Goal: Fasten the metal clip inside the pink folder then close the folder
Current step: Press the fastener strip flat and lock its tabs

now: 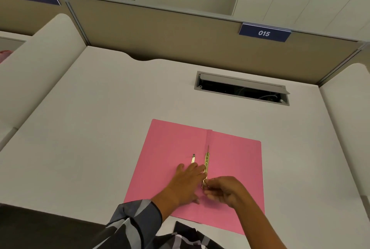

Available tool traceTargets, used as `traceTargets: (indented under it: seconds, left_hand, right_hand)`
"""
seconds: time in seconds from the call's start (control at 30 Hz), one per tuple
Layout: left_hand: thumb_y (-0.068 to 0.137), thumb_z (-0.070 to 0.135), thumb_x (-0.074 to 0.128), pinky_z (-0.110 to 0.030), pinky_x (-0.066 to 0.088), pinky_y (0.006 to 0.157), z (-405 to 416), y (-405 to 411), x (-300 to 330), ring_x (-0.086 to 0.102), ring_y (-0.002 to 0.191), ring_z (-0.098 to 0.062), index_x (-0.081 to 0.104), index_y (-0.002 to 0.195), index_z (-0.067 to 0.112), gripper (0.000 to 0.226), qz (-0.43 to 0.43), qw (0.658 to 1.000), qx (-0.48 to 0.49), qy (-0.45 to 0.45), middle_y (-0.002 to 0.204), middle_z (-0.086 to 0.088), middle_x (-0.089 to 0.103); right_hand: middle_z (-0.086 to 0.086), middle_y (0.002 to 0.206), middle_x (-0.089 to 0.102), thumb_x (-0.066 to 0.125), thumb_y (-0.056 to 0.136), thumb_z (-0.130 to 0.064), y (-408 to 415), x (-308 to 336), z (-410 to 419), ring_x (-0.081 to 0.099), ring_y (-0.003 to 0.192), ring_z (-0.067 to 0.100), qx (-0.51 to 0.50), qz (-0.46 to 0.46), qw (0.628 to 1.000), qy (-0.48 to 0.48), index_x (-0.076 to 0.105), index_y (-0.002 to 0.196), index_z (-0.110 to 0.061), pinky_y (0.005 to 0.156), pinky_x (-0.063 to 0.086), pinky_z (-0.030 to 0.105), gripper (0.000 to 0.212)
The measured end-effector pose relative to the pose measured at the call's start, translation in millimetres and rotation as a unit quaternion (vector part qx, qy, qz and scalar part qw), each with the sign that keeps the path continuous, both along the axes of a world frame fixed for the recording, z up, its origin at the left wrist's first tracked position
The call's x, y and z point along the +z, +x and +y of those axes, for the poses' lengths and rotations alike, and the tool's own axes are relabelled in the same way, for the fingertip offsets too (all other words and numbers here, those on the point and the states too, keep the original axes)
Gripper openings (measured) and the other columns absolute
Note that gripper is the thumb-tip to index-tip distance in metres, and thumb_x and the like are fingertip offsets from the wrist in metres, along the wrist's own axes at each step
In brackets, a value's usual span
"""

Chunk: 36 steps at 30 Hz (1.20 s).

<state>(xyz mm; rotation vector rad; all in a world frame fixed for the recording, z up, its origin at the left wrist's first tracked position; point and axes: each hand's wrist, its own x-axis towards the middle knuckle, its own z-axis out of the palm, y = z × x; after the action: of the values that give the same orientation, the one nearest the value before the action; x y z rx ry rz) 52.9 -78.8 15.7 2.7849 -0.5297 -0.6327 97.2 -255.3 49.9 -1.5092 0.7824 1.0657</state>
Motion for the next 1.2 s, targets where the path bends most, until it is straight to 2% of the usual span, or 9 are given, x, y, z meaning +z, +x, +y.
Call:
traceTargets:
  seconds: [0.07,0.17,0.3,0.43,0.6,0.77,0.83,1.03,1.2]
  left_hand:
    - [0.081,0.047,0.085,-0.058,0.023,0.12,7.2,4.1,0.5,0.021,0.158,-0.025,0.038,0.16,0.024,0.095,0.008,1.0,-0.013,0.005,0.174,0.003,0.023]
    - [0.084,0.039,0.085,-0.056,0.024,0.121,10.1,10.1,2.1,0.019,0.159,-0.026,0.036,0.161,0.026,0.092,0.012,0.999,-0.037,0.012,0.176,0.003,0.02]
    - [0.087,0.03,0.083,-0.057,0.026,0.122,10.3,12.9,4.2,0.02,0.159,-0.027,0.037,0.162,0.024,0.088,0.008,0.999,-0.049,0.015,0.176,0.001,0.02]
    - [0.089,0.029,0.082,-0.057,0.027,0.121,9.5,11.5,4.9,0.02,0.159,-0.027,0.035,0.162,0.023,0.088,0.003,0.999,-0.05,0.02,0.177,-0.001,0.018]
    - [0.087,0.027,0.083,-0.057,0.03,0.118,7.1,9.1,3.6,0.021,0.158,-0.028,0.037,0.16,0.022,0.087,-0.002,0.999,-0.046,0.023,0.176,-0.001,0.02]
    - [0.085,0.026,0.086,-0.058,0.033,0.116,6.2,8.4,2.5,0.024,0.157,-0.028,0.039,0.159,0.021,0.087,-0.012,0.998,-0.046,0.029,0.175,-0.001,0.021]
    - [0.085,0.026,0.086,-0.058,0.034,0.116,6.2,8.3,2.6,0.025,0.156,-0.028,0.039,0.159,0.021,0.087,-0.014,0.998,-0.047,0.031,0.175,-0.001,0.022]
    - [0.087,0.025,0.084,-0.057,0.035,0.115,5.3,7.4,5.7,0.025,0.156,-0.028,0.039,0.159,0.02,0.085,-0.017,0.998,-0.048,0.036,0.175,-0.001,0.022]
    - [0.089,0.024,0.08,-0.056,0.035,0.115,5.2,7.5,9.7,0.027,0.155,-0.027,0.04,0.159,0.02,0.081,-0.02,0.998,-0.046,0.032,0.174,-0.001,0.023]
  right_hand:
    - [0.023,0.076,0.078,0.077,0.086,0.009,-8.1,0.0,0.7,0.073,0.055,0.025,0.001,-0.041,0.999,-0.015,0.079,0.093,0.011,0.056,0.067,0.035,0.008]
    - [0.016,0.07,0.08,0.081,0.079,0.01,-23.0,-7.2,-4.2,0.071,0.056,0.027,0.057,-0.19,0.976,-0.088,0.084,0.082,-0.002,0.059,0.064,0.037,0.013]
    - [0.001,0.091,0.085,0.075,0.089,-0.009,-42.7,-24.0,-5.3,0.077,0.078,0.021,0.239,-0.372,0.868,-0.225,0.088,0.097,-0.017,0.081,0.063,0.034,0.017]
    - [0.01,0.086,0.081,0.07,0.094,-0.011,-60.3,-37.3,4.1,0.071,0.075,0.027,0.279,-0.423,0.821,-0.261,0.088,0.099,-0.012,0.072,0.058,0.039,0.019]
    - [0.016,0.084,0.074,0.062,0.099,-0.01,-66.6,-39.8,16.9,0.066,0.074,0.029,0.273,-0.414,0.825,-0.272,0.085,0.094,-0.003,0.068,0.051,0.039,0.024]
    - [0.018,0.082,0.076,0.059,0.097,-0.006,-63.5,-29.7,27.1,0.05,0.065,0.023,0.237,-0.397,0.844,-0.271,0.083,0.086,-0.001,0.054,0.029,0.025,0.027]
    - [0.019,0.077,0.073,0.059,0.096,-0.006,-63.5,-27.3,31.0,0.05,0.064,0.024,0.225,-0.391,0.851,-0.27,0.082,0.084,0.0,0.055,0.031,0.028,0.028]
    - [-0.009,0.045,0.04,0.063,0.097,-0.008,-70.6,-23.1,37.5,0.033,0.044,0.01,0.193,-0.376,0.858,-0.291,0.066,0.058,-0.016,0.047,0.023,0.02,0.04]
    - [-0.009,0.045,0.046,0.065,0.097,-0.013,-76.4,-26.4,44.9,0.035,0.043,0.008,0.16,-0.366,0.868,-0.295,0.079,0.068,-0.006,0.048,0.026,0.018,0.034]
